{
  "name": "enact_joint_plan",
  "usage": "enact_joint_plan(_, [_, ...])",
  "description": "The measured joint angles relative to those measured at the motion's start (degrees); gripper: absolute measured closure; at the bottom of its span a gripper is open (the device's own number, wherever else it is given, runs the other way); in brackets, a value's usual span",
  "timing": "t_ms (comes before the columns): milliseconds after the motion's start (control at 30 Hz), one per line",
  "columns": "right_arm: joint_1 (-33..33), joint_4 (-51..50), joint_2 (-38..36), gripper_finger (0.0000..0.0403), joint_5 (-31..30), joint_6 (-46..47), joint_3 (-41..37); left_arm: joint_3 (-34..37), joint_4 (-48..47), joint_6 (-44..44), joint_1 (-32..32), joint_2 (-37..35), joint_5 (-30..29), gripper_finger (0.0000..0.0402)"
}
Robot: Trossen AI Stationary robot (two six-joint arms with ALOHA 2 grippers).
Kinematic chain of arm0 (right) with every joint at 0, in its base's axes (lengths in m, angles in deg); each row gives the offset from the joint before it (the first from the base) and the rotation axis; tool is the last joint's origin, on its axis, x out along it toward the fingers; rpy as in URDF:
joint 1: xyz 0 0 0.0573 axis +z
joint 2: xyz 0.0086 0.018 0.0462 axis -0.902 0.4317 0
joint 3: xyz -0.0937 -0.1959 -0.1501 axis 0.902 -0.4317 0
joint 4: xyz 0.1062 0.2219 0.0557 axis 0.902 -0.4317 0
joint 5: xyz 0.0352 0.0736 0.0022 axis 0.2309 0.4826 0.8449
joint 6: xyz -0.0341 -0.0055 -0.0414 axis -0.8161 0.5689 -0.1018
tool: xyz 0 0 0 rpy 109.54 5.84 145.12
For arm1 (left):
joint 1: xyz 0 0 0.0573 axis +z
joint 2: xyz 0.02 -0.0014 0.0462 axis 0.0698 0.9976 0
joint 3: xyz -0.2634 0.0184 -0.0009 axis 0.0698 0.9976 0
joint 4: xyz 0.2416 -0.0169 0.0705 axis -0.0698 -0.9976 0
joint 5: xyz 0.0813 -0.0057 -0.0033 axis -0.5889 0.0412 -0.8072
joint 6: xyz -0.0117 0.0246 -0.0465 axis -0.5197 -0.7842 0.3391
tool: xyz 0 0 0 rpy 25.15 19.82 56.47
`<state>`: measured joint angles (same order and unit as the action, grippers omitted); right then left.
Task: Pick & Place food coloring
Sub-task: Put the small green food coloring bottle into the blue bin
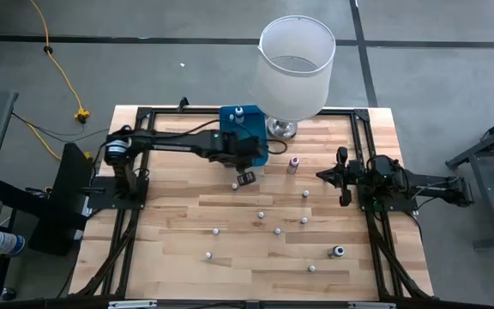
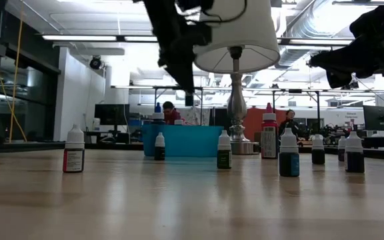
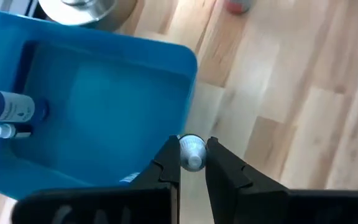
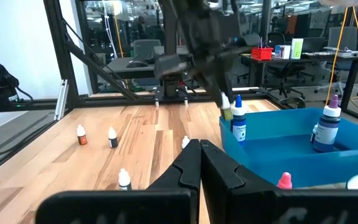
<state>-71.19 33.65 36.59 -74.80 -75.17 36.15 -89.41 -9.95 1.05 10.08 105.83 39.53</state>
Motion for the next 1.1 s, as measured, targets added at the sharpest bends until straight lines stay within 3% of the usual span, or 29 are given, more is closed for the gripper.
enact_joint_plan(200, [0.02,0.01,0.50,0.0402,0.00,0.00,-0.02,-2.13,2.18,1.62,1.53,4.90,-1.97,0.0371])
enact_joint_plan(633, [0.00,0.02,0.70,0.0402,0.02,0.02,0.00,-2.23,8.30,20.51,4.34,10.90,-4.65,0.0371])
enact_joint_plan(1100, [0.01,0.04,0.70,0.0402,0.02,0.02,0.00,-2.24,13.52,22.25,5.97,14.65,-2.50,0.0371])
